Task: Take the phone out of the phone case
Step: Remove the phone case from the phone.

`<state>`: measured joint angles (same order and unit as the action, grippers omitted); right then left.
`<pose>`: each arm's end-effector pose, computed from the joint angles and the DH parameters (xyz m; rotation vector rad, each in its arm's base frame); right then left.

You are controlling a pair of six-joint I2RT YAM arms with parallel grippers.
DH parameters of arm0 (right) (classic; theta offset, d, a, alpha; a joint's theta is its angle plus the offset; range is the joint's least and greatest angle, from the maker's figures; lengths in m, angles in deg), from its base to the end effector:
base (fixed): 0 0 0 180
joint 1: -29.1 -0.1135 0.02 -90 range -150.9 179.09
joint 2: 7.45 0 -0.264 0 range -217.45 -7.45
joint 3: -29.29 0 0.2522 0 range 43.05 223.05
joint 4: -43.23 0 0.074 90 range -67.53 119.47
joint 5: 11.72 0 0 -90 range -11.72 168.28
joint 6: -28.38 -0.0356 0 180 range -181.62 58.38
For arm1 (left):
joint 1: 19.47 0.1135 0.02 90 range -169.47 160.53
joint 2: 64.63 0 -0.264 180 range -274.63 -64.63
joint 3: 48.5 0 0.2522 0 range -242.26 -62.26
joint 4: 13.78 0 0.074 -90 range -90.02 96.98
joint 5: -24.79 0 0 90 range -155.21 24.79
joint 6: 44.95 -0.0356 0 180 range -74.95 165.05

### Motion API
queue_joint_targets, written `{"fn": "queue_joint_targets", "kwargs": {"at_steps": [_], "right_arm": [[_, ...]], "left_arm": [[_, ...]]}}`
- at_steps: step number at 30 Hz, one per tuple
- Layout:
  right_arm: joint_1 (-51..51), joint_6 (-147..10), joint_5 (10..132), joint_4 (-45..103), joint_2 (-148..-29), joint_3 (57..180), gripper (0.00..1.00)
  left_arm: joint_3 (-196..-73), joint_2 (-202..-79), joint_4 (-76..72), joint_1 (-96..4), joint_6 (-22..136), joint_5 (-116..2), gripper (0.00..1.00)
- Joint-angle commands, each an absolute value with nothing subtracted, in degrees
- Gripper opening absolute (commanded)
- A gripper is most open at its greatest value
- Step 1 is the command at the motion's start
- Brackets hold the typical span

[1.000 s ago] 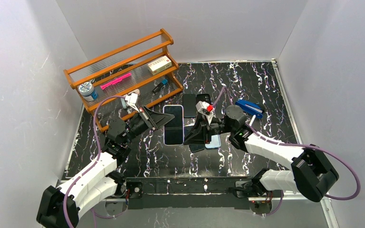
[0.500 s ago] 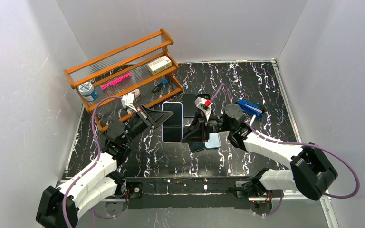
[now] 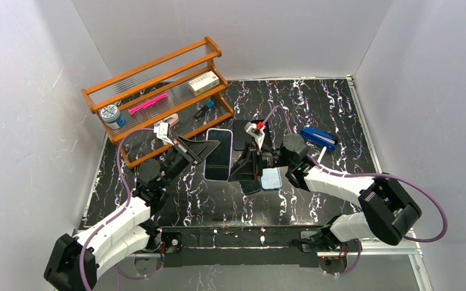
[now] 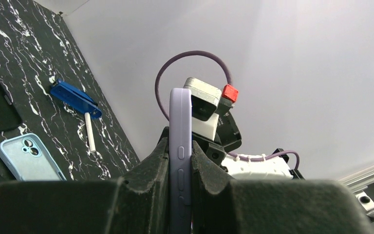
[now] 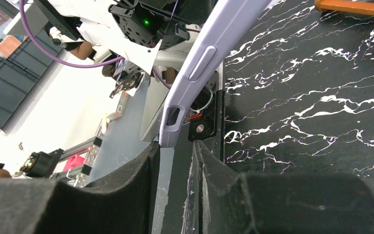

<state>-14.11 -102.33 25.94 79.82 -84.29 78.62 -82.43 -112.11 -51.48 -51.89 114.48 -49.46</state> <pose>0.1834 0.2110 0.2692 -0.9168 1.5138 1.7625 0.1514 -0.1076 0.2933 -0.1518 1.3429 -1.6996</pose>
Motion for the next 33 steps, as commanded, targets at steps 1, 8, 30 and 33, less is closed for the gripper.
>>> {"fn": "queue_joint_targets", "kwargs": {"at_steps": [1, 8, 30, 33], "right_arm": [[-12.9, -105.0, 42.1, 89.0, -85.9, 82.3, 0.37], [-10.6, -108.6, 43.6, 92.6, -87.3, 82.5, 0.38], [-10.0, -110.9, 39.3, 91.1, -90.6, 82.5, 0.05], [-9.8, -110.5, 39.6, 90.0, -89.4, 80.7, 0.01]], "left_arm": [[-81.2, -112.5, -57.4, -56.2, 119.0, -44.5, 0.00], [-79.5, -113.7, -61.0, -57.8, 120.3, -46.3, 0.00], [-76.5, -119.0, -56.0, -59.8, 115.9, -53.2, 0.29], [-77.0, -117.5, -50.7, -56.8, 114.2, -52.7, 0.45]]}}
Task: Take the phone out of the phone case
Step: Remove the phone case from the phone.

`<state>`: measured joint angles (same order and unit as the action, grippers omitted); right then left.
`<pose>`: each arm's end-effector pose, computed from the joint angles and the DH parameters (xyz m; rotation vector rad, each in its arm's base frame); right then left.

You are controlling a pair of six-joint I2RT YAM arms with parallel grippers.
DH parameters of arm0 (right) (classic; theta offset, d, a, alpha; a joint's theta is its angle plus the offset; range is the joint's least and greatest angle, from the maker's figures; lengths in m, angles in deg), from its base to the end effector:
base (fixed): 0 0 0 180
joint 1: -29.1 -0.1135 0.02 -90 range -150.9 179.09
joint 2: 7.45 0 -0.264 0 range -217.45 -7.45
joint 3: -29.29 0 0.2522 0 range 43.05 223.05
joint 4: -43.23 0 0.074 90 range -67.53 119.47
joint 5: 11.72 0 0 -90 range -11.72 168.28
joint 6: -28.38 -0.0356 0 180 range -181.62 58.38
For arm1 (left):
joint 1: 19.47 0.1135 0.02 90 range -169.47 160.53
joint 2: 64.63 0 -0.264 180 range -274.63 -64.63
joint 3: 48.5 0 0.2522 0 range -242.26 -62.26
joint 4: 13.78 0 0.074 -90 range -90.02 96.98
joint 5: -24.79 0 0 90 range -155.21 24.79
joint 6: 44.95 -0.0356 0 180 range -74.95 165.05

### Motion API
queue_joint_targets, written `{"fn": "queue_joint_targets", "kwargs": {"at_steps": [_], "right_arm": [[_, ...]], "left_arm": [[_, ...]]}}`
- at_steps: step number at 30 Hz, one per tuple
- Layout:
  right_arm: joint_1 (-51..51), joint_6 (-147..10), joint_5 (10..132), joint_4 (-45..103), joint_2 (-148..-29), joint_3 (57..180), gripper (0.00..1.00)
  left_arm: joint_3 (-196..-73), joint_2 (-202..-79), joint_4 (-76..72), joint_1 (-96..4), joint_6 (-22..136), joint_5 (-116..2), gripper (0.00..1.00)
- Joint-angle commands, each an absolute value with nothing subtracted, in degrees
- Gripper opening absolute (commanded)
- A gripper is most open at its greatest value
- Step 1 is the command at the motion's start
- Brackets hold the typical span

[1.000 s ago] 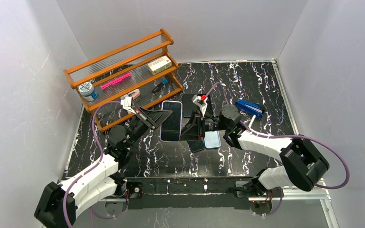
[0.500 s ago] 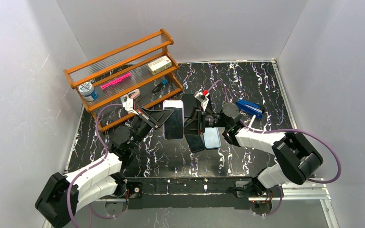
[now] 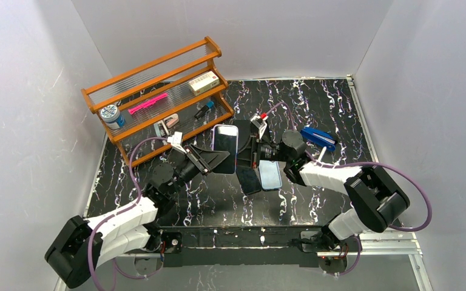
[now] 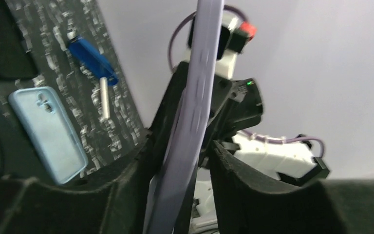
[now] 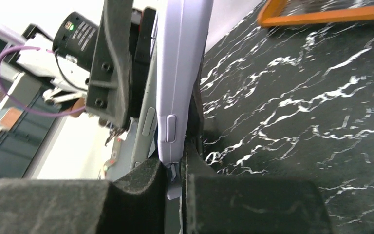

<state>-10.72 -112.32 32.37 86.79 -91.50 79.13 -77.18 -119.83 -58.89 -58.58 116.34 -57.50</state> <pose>0.2130 0.2109 0.2503 -0.6311 1.6373 1.7820 0.1511 -0.1290 0.2525 -0.2718 1.4336 -1.7157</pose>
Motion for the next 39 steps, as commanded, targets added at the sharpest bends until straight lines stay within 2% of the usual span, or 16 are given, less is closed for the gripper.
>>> {"fn": "queue_joint_targets", "kwargs": {"at_steps": [1, 5, 8, 14, 19, 23, 32, 39], "right_arm": [[-9.9, -110.0, 39.7, 88.9, -89.0, 80.5, 0.01], [-9.9, -109.4, 40.0, 83.6, -88.1, 80.4, 0.01], [-9.9, -109.0, 41.6, 78.0, -87.4, 80.3, 0.01], [-9.8, -108.7, 45.8, 64.8, -87.2, 81.3, 0.01], [-9.8, -109.5, 48.2, 57.4, -89.2, 83.5, 0.01], [-9.8, -110.3, 48.6, 53.2, -91.0, 85.6, 0.01], [-10.3, -111.1, 50.9, 47.3, -91.4, 88.2, 0.01], [-10.7, -112.0, 51.2, 46.2, -91.0, 88.4, 0.01]], "left_arm": [[-77.5, -117.3, -49.0, -55.8, 113.8, -52.3, 0.49], [-80.0, -116.4, -42.0, -53.0, 111.3, -51.6, 0.63], [-84.4, -114.7, -31.5, -52.1, 105.9, -52.6, 0.72], [-98.1, -114.5, -4.7, -52.1, 85.5, -60.5, 0.80], [-105.0, -119.6, 4.5, -54.6, 76.4, -62.5, 0.80], [-110.6, -123.7, 11.2, -63.2, 69.6, -74.5, 0.80], [-114.8, -130.5, 14.3, -76.1, 65.0, -90.9, 0.77], [-118.8, -137.9, 16.3, -83.3, 62.5, -101.3, 0.71]]}}
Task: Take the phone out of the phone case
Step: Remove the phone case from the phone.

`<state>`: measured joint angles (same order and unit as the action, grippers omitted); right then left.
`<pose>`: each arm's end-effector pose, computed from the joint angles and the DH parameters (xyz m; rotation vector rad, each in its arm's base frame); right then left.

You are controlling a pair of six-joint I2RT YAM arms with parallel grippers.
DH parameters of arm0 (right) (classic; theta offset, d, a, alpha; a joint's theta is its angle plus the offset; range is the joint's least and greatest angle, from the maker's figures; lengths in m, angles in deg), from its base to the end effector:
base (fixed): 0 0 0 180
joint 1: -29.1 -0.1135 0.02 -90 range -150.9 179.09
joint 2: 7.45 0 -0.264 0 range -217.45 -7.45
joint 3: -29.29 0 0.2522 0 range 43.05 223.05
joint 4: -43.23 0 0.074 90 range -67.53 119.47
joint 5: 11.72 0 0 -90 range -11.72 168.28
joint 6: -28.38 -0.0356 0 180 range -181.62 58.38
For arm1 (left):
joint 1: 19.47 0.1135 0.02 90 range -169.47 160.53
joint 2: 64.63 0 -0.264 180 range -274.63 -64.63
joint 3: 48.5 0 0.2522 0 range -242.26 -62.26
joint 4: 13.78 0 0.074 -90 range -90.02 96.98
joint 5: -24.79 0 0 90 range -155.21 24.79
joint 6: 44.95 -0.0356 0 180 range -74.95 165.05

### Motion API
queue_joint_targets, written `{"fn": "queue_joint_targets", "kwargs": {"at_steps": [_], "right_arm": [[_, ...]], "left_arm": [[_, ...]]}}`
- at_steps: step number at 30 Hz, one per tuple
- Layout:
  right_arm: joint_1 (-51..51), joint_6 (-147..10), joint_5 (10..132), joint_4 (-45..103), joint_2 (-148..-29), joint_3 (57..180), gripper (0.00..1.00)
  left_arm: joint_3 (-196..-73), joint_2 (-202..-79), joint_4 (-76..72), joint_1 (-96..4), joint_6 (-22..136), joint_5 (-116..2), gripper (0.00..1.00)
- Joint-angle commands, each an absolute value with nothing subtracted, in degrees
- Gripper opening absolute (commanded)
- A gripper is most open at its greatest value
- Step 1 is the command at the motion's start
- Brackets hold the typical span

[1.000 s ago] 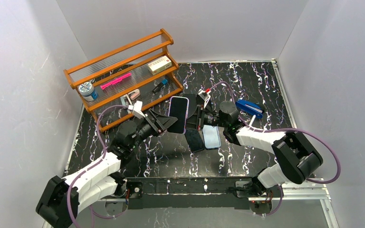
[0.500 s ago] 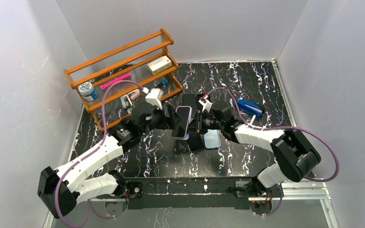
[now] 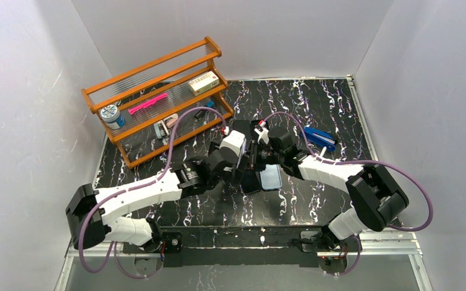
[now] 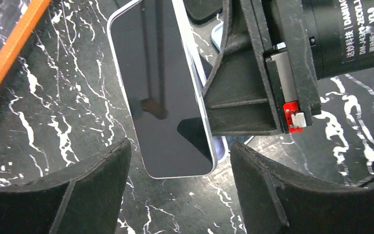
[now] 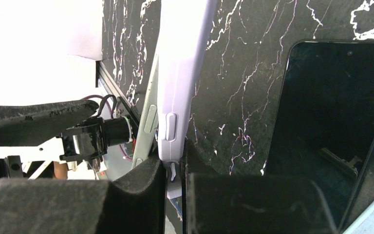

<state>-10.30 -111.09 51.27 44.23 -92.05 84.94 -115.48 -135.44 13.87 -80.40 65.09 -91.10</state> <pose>0.2287 0.2088 0.2047 -0.1295 2.3276 1.3672 0.1473 -0.2331 0.2906 0.4724 2.0288 -0.3903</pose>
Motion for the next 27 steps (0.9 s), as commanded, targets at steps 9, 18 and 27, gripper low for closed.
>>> {"fn": "queue_joint_targets", "kwargs": {"at_steps": [9, 18, 27], "right_arm": [[-10.9, -112.4, 51.6, 45.8, -90.2, 88.6, 0.01], [-10.9, -113.2, 52.1, 46.3, -88.7, 88.1, 0.01], [-11.0, -113.2, 53.5, 46.4, -88.2, 87.6, 0.01]], "left_arm": [[-121.8, -144.3, 18.4, -87.9, 62.0, -109.2, 0.52], [-121.9, -149.6, 20.7, -88.9, 63.3, -112.4, 0.50], [-121.5, -150.5, 20.6, -89.2, 65.2, -114.7, 0.24]]}}
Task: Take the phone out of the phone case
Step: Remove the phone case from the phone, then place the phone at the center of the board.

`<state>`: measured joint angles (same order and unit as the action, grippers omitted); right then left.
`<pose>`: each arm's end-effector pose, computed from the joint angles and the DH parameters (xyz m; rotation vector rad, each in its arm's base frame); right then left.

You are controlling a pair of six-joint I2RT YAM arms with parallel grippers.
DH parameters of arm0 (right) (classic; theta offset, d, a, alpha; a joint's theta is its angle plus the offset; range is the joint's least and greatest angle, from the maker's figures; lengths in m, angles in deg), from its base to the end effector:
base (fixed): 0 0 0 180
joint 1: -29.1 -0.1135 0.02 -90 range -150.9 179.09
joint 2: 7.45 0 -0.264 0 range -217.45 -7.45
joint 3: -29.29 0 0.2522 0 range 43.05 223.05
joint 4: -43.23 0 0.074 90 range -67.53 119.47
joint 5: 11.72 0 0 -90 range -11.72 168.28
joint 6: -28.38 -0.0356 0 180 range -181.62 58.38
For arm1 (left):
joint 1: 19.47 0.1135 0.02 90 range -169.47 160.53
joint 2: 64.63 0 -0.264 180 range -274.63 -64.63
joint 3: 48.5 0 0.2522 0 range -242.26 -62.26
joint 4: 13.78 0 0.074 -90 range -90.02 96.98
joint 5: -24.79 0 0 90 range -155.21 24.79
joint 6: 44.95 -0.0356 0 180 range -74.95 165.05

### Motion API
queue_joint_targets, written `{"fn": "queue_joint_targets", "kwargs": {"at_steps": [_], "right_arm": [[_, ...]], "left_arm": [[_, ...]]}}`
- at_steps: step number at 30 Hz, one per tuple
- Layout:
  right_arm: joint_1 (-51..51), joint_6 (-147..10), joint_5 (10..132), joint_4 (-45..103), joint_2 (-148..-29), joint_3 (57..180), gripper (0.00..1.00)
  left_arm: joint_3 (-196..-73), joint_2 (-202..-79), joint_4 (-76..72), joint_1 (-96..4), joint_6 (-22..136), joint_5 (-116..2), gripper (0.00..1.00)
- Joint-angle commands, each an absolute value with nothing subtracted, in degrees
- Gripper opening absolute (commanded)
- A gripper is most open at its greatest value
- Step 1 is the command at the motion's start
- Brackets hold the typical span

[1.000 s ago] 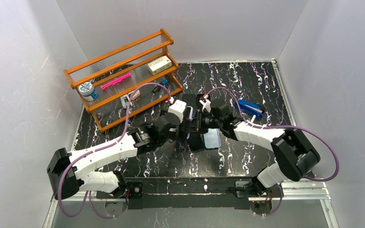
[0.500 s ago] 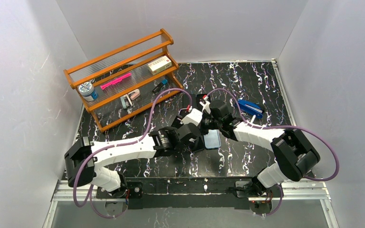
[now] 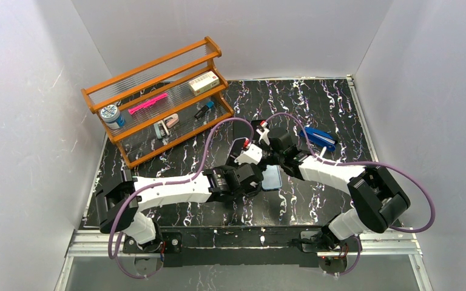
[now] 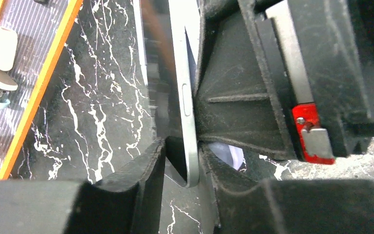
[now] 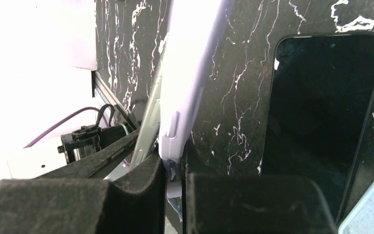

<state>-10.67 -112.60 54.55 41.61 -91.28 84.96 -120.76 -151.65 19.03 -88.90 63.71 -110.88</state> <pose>0.2264 0.2071 0.2040 -0.0553 2.3602 1.3131 0.1352 -0.2877 0.2399 0.5862 2.0305 0.0684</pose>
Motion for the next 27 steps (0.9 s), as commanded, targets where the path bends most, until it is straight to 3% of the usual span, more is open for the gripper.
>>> {"fn": "queue_joint_targets", "kwargs": {"at_steps": [1, 4, 11, 19, 23, 27], "right_arm": [[-10.9, -113.1, 53.8, 46.4, -88.4, 87.6, 0.01], [-10.9, -112.6, 56.5, 45.9, -89.0, 87.4, 0.01], [-9.4, -111.3, 62.7, 43.2, -91.7, 89.8, 0.01], [0.1, -101.2, 58.1, 34.6, -94.4, 96.1, 0.01], [5.6, -90.8, 57.3, 24.4, -91.4, 96.8, 0.01], [11.6, -85.0, 58.1, 17.5, -86.3, 94.4, 0.01]], "left_arm": [[-121.8, -150.0, 20.6, -89.5, 64.9, -114.7, 0.18], [-122.9, -148.5, 21.0, -91.1, 64.3, -114.7, 0.00], [-123.7, -144.1, 25.8, -97.6, 68.5, -116.2, 0.00], [-125.1, -137.1, 38.5, -98.9, 77.5, -119.3, 0.00], [-127.4, -137.9, 48.2, -96.8, 81.7, -124.2, 0.00], [-126.3, -140.2, 48.5, -90.6, 80.3, -120.7, 0.00]]}}
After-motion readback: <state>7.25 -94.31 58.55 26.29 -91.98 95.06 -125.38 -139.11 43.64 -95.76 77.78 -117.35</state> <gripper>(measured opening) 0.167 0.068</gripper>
